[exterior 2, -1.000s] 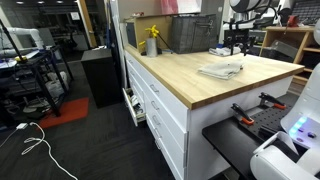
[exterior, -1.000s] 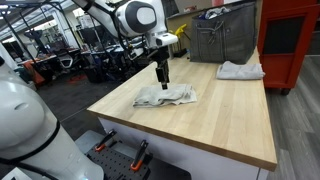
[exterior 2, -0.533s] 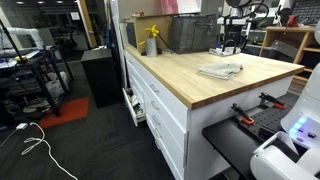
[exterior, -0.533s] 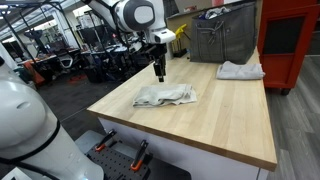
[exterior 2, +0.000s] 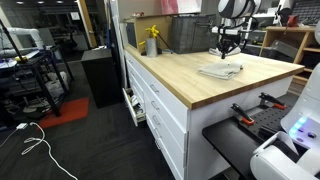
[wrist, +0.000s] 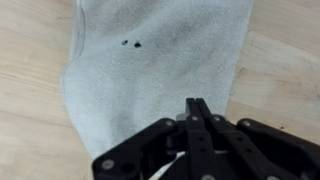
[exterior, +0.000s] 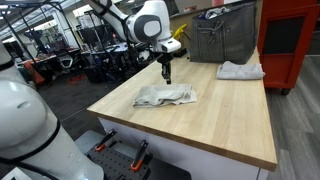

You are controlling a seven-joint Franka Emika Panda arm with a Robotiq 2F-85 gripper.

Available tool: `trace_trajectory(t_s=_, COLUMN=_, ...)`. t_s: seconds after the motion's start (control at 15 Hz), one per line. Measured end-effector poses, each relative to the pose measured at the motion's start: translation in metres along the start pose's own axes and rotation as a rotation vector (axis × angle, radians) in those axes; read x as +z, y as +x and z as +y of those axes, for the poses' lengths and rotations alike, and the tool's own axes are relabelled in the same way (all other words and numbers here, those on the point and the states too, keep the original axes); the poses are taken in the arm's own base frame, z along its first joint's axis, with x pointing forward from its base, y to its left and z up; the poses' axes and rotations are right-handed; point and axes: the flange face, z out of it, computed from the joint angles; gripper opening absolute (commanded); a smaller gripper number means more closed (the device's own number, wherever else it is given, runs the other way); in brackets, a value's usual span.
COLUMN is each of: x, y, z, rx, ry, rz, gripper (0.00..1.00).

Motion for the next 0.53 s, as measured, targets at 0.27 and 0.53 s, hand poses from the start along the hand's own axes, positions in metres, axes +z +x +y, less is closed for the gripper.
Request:
trace_trajectory(t_s=0.27, x=0.031, y=0.018, z=-0.001, rx=-0.003, ry=-0.037, rz=0.038, gripper=0.0)
trace_trajectory(t_s=0.53, x=0.048, y=0.036, z=-0.002, rx=-0.008, ry=-0.07, rz=0.075, gripper=0.0)
